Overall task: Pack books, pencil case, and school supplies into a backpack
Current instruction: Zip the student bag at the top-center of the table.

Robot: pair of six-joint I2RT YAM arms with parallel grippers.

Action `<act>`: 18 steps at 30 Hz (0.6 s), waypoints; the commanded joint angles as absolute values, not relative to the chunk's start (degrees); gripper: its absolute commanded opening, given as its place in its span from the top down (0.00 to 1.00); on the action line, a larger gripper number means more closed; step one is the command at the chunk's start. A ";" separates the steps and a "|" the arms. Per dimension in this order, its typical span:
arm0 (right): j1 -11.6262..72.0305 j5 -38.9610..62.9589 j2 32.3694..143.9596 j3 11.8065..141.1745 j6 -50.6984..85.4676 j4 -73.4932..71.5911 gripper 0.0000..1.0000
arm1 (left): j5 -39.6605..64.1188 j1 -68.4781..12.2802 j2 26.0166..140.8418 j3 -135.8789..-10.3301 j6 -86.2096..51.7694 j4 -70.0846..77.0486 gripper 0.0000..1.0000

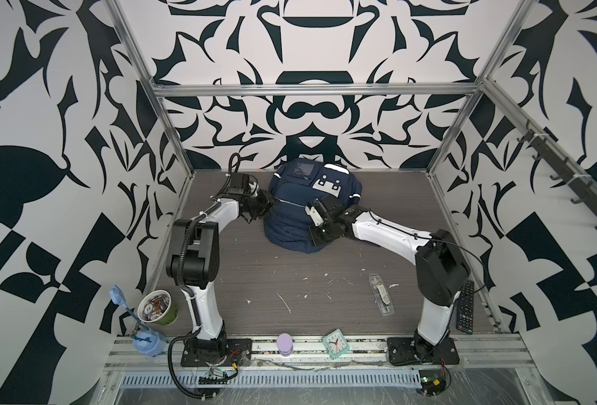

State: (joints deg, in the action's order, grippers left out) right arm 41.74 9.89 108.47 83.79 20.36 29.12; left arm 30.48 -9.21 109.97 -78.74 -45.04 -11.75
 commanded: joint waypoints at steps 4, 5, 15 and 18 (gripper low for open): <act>42.92 12.44 112.72 92.27 21.03 30.03 1.00 | 31.33 -10.99 103.20 -74.31 -43.25 -13.80 0.46; 42.87 13.02 113.36 93.18 21.09 29.93 1.00 | 30.97 -10.99 101.70 -72.49 -43.07 -13.96 0.46; 43.94 14.80 116.53 98.63 21.04 30.57 1.00 | 29.76 -13.30 94.84 -62.98 -43.47 -13.72 0.44; 44.21 14.90 116.80 99.34 21.05 30.73 1.00 | 28.97 -15.94 96.06 -63.51 -44.42 -12.99 0.44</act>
State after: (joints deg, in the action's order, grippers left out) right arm 43.29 13.17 118.10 96.44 20.88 31.27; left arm 29.52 -13.85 96.07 -63.61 -43.70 -12.88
